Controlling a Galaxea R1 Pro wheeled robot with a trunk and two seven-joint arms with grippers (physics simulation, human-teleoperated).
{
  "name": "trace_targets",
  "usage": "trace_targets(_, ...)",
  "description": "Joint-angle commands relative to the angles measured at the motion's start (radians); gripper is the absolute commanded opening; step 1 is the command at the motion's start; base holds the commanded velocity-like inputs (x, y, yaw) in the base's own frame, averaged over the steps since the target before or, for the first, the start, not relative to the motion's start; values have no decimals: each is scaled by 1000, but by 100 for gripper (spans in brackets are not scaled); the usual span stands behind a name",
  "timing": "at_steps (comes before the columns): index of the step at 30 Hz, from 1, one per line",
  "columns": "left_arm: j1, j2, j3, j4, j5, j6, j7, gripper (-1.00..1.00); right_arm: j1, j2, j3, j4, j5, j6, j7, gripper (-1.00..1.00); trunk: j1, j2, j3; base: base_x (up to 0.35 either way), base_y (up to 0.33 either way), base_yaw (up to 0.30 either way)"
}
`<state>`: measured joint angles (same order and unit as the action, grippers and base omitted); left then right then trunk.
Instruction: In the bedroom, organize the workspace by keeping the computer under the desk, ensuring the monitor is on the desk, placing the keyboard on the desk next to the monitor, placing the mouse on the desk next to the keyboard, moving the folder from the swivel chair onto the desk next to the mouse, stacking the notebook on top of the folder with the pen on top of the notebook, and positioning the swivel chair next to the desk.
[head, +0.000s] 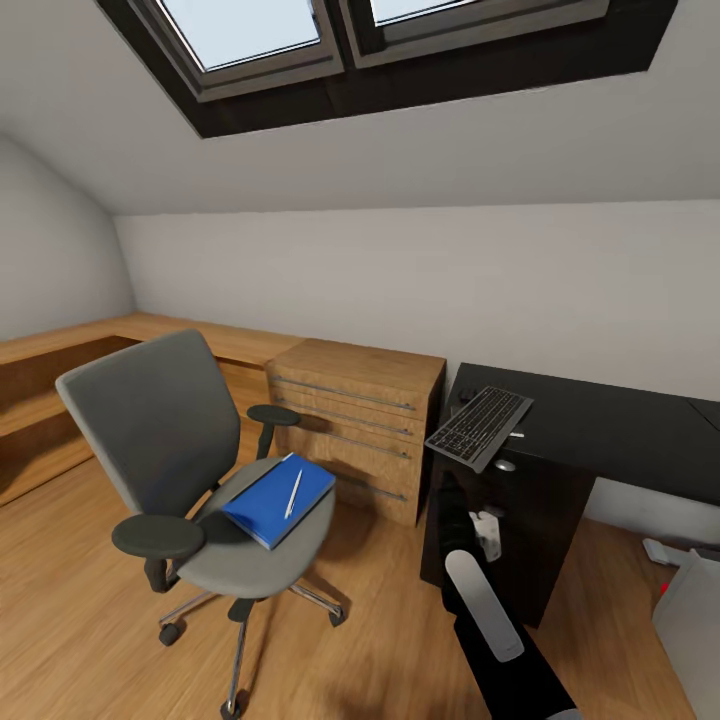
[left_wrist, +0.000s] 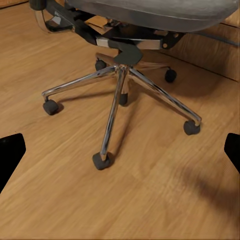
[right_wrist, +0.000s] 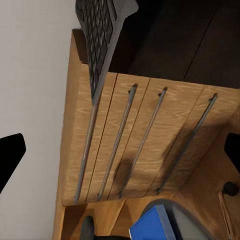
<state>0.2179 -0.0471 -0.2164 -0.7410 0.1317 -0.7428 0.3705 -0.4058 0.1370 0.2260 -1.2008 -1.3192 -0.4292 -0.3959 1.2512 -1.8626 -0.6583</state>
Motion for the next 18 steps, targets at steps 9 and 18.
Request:
trace_targets(9,1,3,-3,-269,15,385,-1,100,-2,-2,1,1,122,-16,2,100,0,0,-1,0,0,0)
trace_targets(18,4,0,-25,-792,17,1019,-2,100,-2,-2,-1,-6,157,-17,2,100,0,0,-1,0,0,0)
